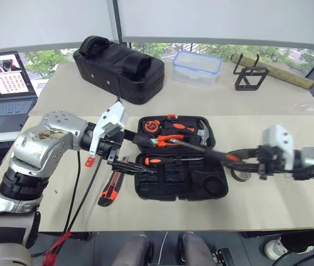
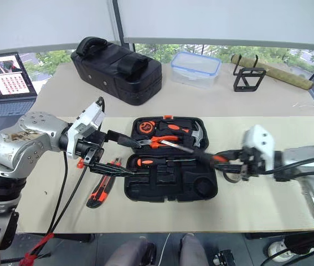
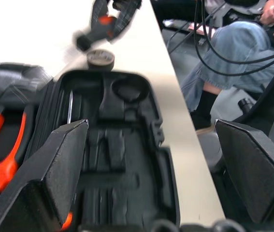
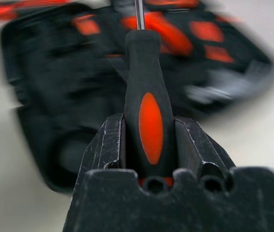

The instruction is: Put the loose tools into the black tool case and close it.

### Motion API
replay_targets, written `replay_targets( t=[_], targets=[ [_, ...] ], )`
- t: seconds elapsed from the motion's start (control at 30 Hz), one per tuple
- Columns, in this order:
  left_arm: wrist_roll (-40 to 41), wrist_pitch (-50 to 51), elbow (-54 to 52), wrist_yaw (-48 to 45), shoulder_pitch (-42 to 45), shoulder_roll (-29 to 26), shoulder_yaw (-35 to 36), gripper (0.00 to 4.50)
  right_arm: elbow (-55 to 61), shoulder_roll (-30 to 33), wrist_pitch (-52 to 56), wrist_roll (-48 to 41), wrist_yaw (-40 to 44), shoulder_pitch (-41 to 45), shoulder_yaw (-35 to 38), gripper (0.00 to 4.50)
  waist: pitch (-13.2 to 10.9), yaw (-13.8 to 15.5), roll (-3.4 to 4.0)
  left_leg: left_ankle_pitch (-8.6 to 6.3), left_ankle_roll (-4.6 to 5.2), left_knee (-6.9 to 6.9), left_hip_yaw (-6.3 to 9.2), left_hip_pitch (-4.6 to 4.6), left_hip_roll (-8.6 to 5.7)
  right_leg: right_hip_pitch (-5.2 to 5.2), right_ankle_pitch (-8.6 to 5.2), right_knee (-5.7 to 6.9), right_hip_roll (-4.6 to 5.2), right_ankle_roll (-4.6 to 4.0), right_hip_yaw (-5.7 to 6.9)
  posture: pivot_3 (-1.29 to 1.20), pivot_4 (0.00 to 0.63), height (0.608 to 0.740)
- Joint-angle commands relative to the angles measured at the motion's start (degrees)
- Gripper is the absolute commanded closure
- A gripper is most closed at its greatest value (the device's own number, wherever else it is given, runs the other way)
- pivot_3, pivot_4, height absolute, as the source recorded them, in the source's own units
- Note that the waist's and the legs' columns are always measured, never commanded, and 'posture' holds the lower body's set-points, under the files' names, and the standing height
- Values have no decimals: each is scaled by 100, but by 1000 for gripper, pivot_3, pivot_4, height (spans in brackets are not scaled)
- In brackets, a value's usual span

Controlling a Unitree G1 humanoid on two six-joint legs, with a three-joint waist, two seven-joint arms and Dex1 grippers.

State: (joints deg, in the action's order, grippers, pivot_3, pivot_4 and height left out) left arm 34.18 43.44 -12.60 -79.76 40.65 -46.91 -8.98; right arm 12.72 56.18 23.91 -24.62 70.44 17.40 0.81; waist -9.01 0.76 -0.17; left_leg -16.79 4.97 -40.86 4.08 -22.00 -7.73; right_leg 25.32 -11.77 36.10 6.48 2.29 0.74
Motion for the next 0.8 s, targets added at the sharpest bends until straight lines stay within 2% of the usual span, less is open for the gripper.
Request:
replay_targets(
  t=[0.03,0.23,0.63,0.67,0.8],
  targets=[
    [-126,-290,-45,-40,20,-94,54,0,-265,-131,-744,716,68,531,-516,3458,-1,11,-2,0,0,-2,1,-2,-2,1,0,0,0,0,3,0,150,722],
    [-84,-219,-76,80,-18,-141,193,0,-890,-330,-1330,1260,173,851,-950,3458,-2,13,-3,0,0,-3,4,-3,-4,5,1,2,-1,1,5,0,150,722],
    [-109,-279,-93,224,-58,-96,203,0,-1225,-549,-1897,1707,213,878,-1172,3458,-1,-11,-3,1,0,-2,3,-7,0,14,1,4,-5,-1,2,0,150,722],
    [-115,-291,-80,231,-51,-85,197,0,-1208,-585,-1851,1691,194,885,-1159,2441,-1,-11,-3,1,0,-2,3,-6,0,14,1,5,-6,-1,3,0,150,722],
    [-115,-302,-56,248,-30,-58,187,0,-862,-715,-1353,1285,174,974,-948,1148,-1,-15,-3,1,0,-2,3,-5,0,13,1,5,-6,-1,2,0,150,722]
  ],
)
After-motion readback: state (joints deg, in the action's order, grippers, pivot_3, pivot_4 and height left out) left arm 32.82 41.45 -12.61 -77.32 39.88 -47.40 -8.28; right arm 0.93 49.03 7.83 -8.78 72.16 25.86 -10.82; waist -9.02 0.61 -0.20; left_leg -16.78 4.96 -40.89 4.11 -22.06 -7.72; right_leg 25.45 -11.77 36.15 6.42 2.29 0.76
